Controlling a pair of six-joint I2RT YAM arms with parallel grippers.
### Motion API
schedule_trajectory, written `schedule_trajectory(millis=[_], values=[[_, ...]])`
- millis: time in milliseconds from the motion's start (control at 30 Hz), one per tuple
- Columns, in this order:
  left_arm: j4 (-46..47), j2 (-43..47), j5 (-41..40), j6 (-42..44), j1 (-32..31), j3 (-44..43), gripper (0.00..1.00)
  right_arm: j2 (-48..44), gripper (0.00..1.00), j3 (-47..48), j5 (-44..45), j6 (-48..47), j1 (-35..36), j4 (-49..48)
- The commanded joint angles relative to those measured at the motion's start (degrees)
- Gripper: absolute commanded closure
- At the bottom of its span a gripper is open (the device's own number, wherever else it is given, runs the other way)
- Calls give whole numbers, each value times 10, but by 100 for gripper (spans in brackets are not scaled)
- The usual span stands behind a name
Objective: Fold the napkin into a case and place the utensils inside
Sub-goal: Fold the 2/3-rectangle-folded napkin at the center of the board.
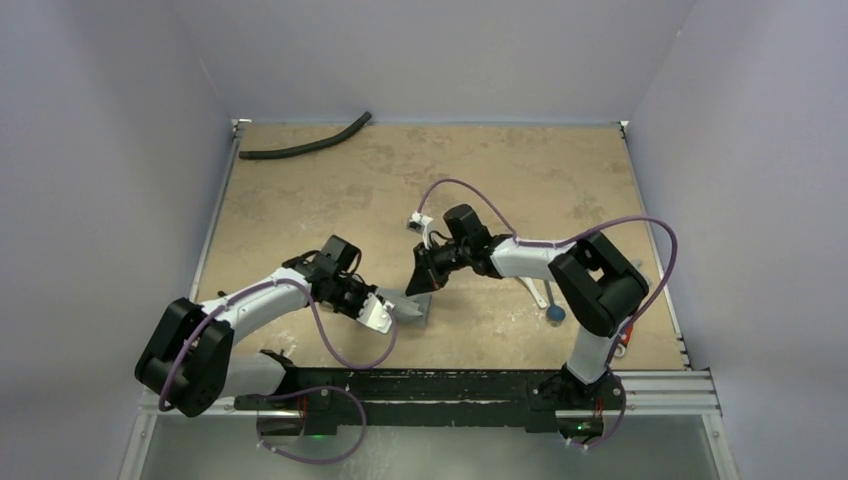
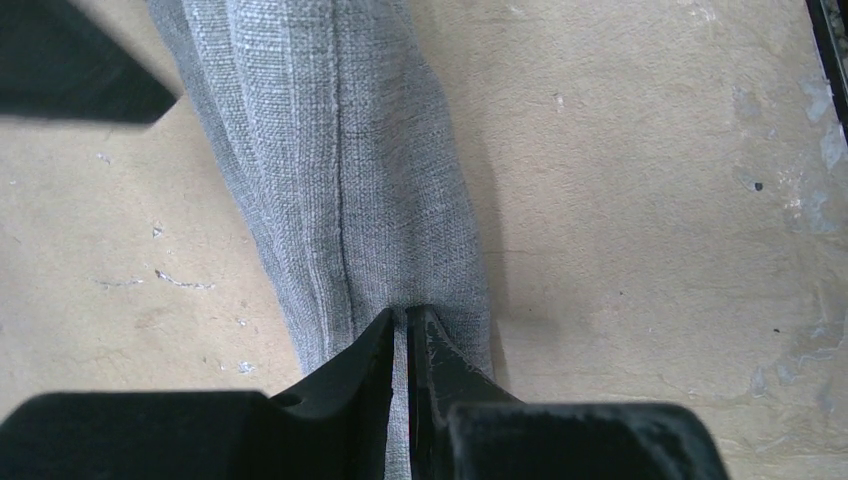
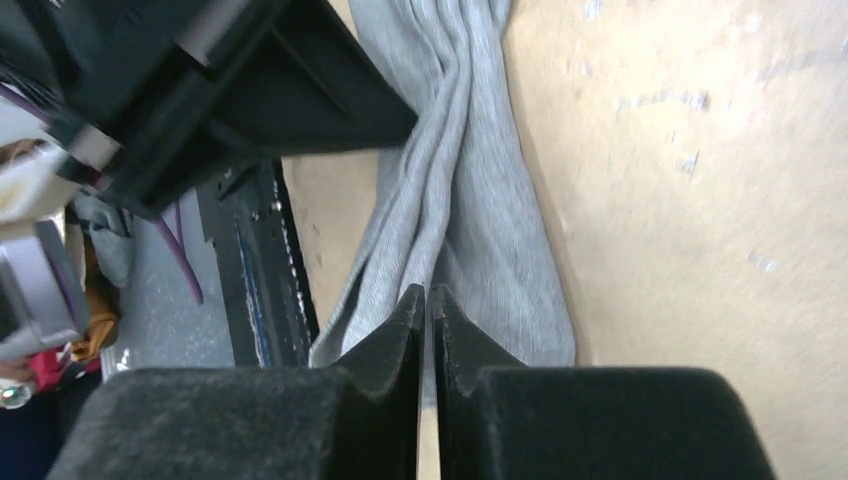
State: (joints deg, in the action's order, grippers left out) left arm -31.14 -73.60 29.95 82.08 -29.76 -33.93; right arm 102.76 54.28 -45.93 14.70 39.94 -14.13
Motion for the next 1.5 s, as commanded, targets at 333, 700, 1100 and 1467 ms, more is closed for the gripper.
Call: schedule_trajectory(millis=[333,700,1100,1467], values=[[42,1,-15,-117,0,17,92,36,100,-92,66,28,0,-47],[56,-17,-1,-206,9,13,95,-171,82,-153,216,34,-9,-86],[63,-21,9,-242,18,9,97,-204,100,-201,43,49,33,-242],[59,-20,11,-251,22,10,98,-78,100,-152,-41,40,63,-250]])
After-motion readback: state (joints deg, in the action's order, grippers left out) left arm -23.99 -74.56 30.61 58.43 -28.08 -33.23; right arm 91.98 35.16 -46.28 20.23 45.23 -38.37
